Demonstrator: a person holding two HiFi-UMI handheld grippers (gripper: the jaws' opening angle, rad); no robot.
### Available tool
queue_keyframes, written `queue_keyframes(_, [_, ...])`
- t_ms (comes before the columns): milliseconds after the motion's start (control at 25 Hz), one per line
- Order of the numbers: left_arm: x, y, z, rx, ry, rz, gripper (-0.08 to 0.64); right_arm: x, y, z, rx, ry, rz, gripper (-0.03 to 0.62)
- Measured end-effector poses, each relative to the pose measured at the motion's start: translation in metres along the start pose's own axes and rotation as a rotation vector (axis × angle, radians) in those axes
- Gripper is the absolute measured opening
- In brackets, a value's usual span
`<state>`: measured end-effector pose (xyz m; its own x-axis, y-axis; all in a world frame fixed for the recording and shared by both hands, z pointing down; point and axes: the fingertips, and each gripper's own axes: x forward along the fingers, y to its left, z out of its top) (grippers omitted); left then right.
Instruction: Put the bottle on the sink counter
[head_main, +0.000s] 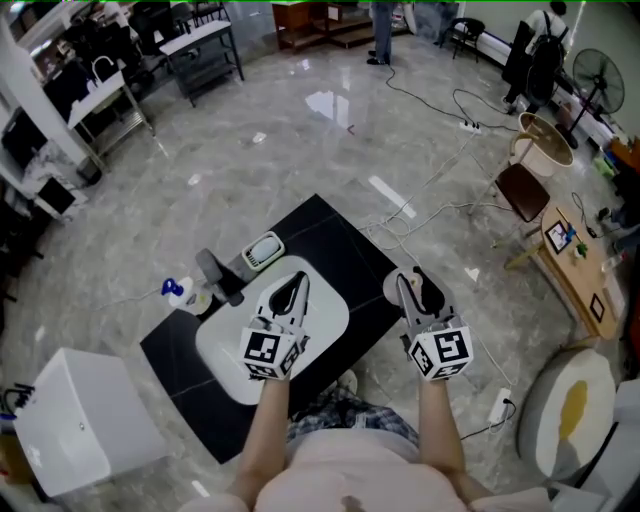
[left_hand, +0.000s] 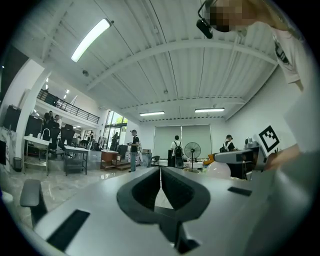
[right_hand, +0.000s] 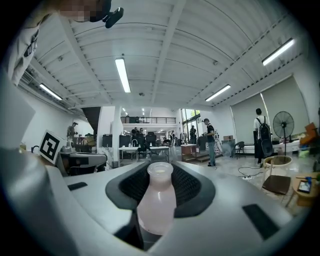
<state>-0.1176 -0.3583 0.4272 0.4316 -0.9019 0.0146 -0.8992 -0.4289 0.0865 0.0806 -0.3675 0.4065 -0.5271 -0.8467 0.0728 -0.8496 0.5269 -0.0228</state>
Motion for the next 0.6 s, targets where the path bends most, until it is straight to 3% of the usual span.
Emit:
queue_keyframes(280, [0.056, -0.005, -0.005, 0.012, 0.017, -0.067, 0.031, 0.020, -0.018, -0.008, 0.001, -0.004, -0.059, 0.146])
queue_keyframes(600, [0.156, -0.025, -0.045, 0.011, 0.038, -0.133, 0.031, 0.056, -0.071, -0.051, 0.001, 0.013, -0.122, 0.146])
